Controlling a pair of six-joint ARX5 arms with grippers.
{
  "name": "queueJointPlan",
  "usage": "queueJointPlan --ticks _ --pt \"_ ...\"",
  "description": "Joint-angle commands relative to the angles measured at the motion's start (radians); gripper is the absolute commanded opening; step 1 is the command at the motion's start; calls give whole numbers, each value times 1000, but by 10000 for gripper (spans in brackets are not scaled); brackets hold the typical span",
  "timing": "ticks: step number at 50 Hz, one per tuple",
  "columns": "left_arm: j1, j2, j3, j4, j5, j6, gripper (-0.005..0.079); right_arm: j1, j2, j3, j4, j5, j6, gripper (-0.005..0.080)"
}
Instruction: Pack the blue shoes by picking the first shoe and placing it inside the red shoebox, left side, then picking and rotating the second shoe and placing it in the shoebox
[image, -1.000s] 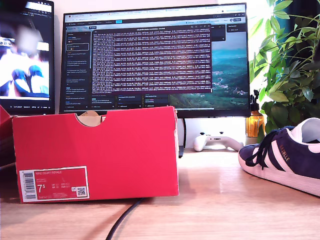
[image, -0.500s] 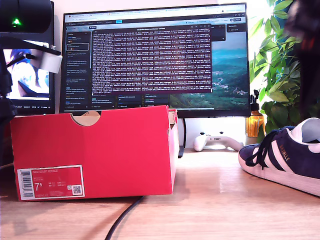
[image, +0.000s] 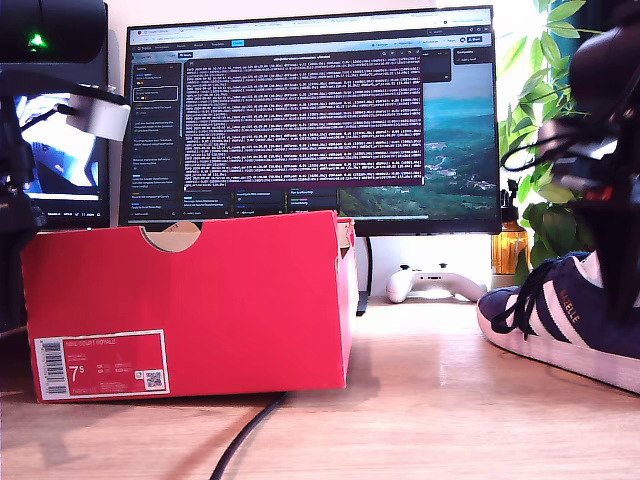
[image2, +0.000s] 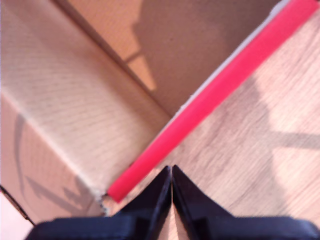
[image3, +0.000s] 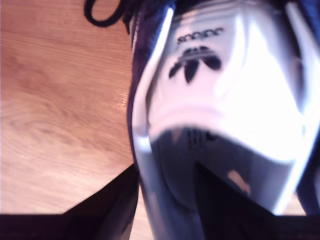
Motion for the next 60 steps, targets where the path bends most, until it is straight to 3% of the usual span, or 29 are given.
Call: queueJointPlan --ticks 1,6,12,27,46,60 --pt "-5 9 0 7 2 4 -18 2 37 -3 5 5 0 298" --pt "-5 9 0 6 2 0 -18 2 56 -3 22 -1 0 220" --pt "-5 9 0 6 2 -15 -18 10 61 -3 63 -26 0 -19" --pt "-5 9 0 3 2 -15 -18 100 60 93 87 -180 108 -13" --pt "-5 9 0 -1 2 -15 -18 255 60 405 123 -231 298 -13" --pt "-6 9 0 -1 2 -15 -18 346 68 471 350 -234 483 -13"
